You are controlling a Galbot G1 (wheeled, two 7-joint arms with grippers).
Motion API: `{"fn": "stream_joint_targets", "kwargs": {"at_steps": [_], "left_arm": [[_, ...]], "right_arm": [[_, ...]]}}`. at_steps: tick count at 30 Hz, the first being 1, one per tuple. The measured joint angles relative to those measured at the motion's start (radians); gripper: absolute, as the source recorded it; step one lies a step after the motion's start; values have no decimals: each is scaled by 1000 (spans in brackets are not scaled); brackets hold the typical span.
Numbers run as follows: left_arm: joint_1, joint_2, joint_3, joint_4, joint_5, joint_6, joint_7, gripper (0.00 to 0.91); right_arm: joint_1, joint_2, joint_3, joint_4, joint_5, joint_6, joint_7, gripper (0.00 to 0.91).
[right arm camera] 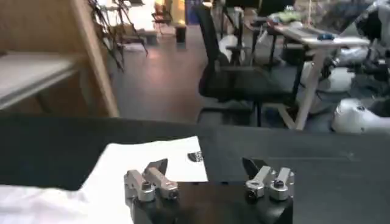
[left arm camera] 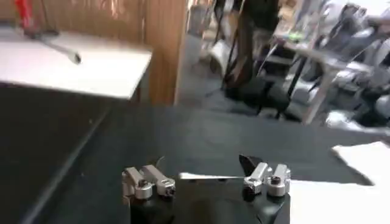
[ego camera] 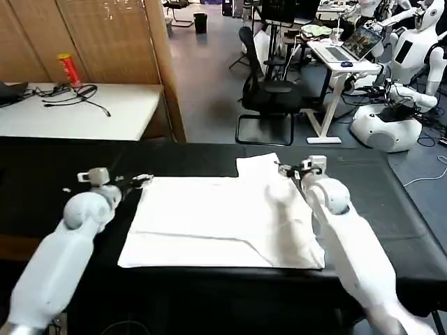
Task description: Fold and organize the clothes.
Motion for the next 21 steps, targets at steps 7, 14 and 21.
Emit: {"fn": "stream_joint_targets", "kwargs": {"at_steps": [7,14,21], "left_arm": [[-80,-24,46,139,30,1,27,878],[-91,-34,61,178,39,2,39,878],[-108,-44,79,189,47,0,53,439]], "right_arm": [[39,39,7,-107,-38,-4,-11,878],[47,49,11,-146,-40,-2,-14,878],[47,57,17,-166,-43,-4,-27,488]]}}
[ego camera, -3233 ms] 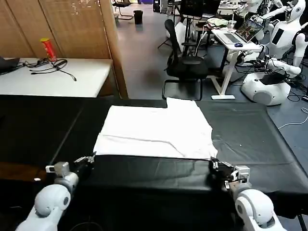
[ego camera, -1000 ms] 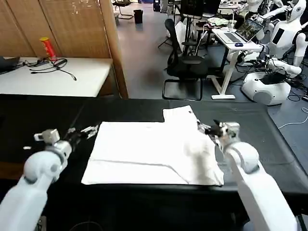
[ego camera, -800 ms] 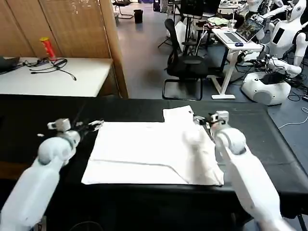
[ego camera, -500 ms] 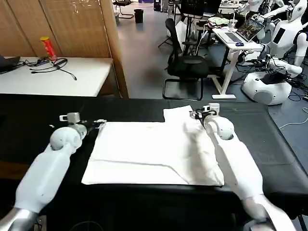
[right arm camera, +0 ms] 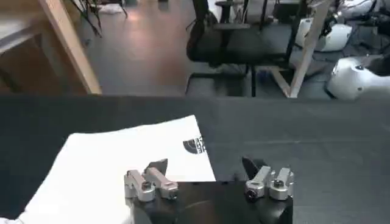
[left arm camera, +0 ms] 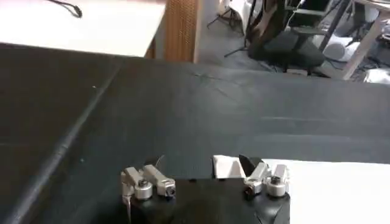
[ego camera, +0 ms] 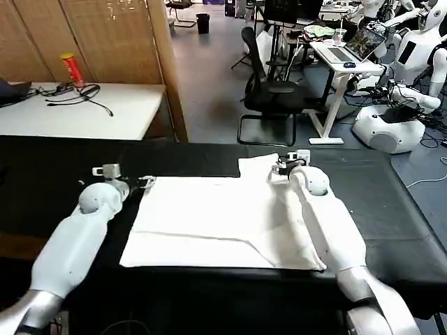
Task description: Fold and organize the clothes.
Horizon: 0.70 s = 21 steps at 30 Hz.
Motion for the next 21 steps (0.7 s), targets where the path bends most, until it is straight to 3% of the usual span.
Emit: {"fn": "stream_joint_targets", "kwargs": {"at_steps": [1,2,3,6,13,21], "left_arm": [[-2,-1,3,0,3,0,4,371],[-3,-3,6,0,6,-1,7,244],[-5,-4,9,0,10,-1,10,195],[-10,-9,18,4,17,-3,12,146],[-11,-9,28,7,35,-2,17,39],[-13,-11,29,2,45,-6,25,10]], "right_arm": [[0,1,1,-1,-1,0,-3,293],[0,2,3,-4,-2,1,-5,234],[0,4,6,-6,-2,0,-5,176],[-1,6,12,-15,-2,1,-8,59],[-8,5,20,-18,-1,44,-32,0],[-41,-21,27,49,31,108,-50,0]]}}
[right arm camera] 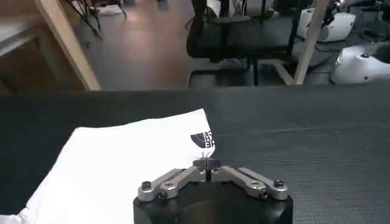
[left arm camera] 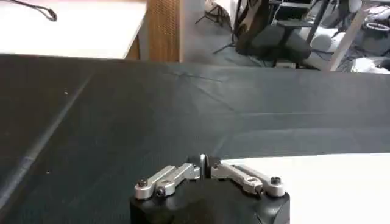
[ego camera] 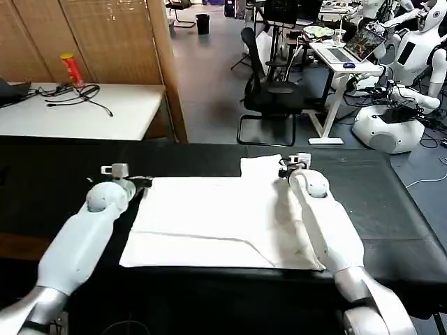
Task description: Fold and organize the clothes.
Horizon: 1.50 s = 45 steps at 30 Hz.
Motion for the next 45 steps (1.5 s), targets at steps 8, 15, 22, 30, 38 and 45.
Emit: {"fn": "stream_joint_targets", "kwargs": {"at_steps": [8,15,22,30,38,45], "left_arm": [[21,31,-7,-65,-32,9,-14,10],[76,101,-20,-198,-89,29,-37,10],[195,199,-77,-393,-107,36,-37,10],[391,291,-178,-589,-123,51,-58,10],[568,344,-281,-745,-95,66,-59,10],[710,334,-332,-823,-24,64,-53,10]], "right_arm": [[-66,-56,0,167,53,-39,9,0],[-171,-154,21,359,86,-83,19,0],[-280,-253,51,510,116,-100,19,0],[-439,-353,93,712,132,-165,50,0],[-615,-404,122,875,113,-181,64,0],[-737,-408,149,937,101,-181,58,0]]}}
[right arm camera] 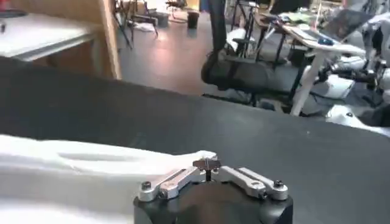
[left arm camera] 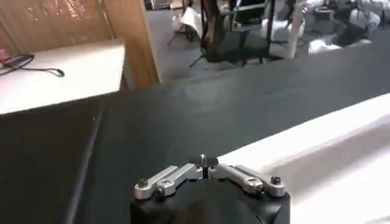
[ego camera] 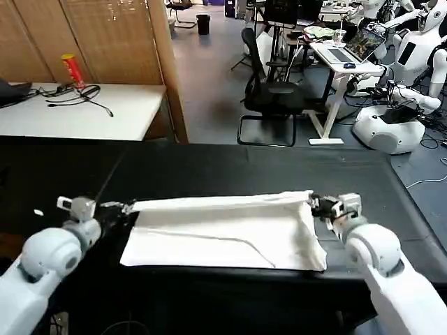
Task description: Fold and organize the clothes.
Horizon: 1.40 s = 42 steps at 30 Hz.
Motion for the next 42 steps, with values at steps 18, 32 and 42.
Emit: {"fn": "stream_joint_targets", "kwargs": {"at_steps": [18,32,42], "left_arm": [[135,-42,-13,-10,107,-33,18,10],[132,-67,-12,7,156,-57,16,878],[157,-104,-61,-73,153,-26,11,878]], "right_arm": [[-126,29,24,46,-18,0,5,0],[-205,36,86,125,-14,0,-13,878],[-207,60,159,172,47,0,-19,878]]}}
